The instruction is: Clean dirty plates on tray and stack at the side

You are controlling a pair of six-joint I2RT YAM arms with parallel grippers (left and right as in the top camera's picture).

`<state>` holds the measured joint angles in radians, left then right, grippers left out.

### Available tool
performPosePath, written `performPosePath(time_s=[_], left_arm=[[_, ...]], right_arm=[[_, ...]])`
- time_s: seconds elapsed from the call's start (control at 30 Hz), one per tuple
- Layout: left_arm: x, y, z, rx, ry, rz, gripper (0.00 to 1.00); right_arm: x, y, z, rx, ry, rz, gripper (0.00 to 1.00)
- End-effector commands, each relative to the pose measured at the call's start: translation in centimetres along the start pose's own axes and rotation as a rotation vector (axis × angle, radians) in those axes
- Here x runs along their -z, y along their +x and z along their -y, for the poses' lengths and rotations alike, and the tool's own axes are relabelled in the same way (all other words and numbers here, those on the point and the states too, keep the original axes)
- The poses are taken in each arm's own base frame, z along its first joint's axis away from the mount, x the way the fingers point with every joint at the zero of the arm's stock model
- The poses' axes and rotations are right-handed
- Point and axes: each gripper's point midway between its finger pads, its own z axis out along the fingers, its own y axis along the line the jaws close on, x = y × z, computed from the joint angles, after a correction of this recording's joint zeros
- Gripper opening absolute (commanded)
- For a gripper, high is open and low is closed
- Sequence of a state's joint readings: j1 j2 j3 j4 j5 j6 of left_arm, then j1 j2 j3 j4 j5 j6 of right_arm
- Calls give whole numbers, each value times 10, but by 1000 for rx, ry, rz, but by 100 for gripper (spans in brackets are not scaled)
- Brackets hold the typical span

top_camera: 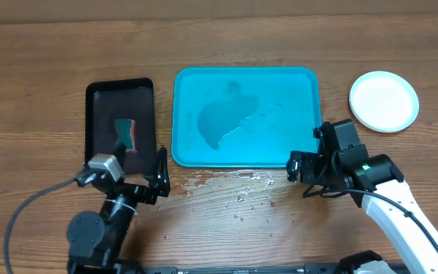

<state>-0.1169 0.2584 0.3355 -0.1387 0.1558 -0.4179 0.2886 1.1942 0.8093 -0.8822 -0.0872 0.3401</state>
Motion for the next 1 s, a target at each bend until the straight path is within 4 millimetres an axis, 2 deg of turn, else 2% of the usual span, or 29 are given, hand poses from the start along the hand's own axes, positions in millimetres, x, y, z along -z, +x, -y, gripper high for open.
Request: performPosePath(time_s=[0.0,0.5,0.67,0.97], left_arm=[[3,13,-4,29,18,14,100],[1,65,-39,25,-35,25,100],[0,72,-50,24,-70,25,100],[0,72,-51,-36,-76,24,100]], right_arm=[[3,-6,-2,5,-2,21,100],[3,-6,-2,4,-2,21,100],[3,-6,-2,5,-2,21,100],[3,-6,-2,4,-2,21,100]])
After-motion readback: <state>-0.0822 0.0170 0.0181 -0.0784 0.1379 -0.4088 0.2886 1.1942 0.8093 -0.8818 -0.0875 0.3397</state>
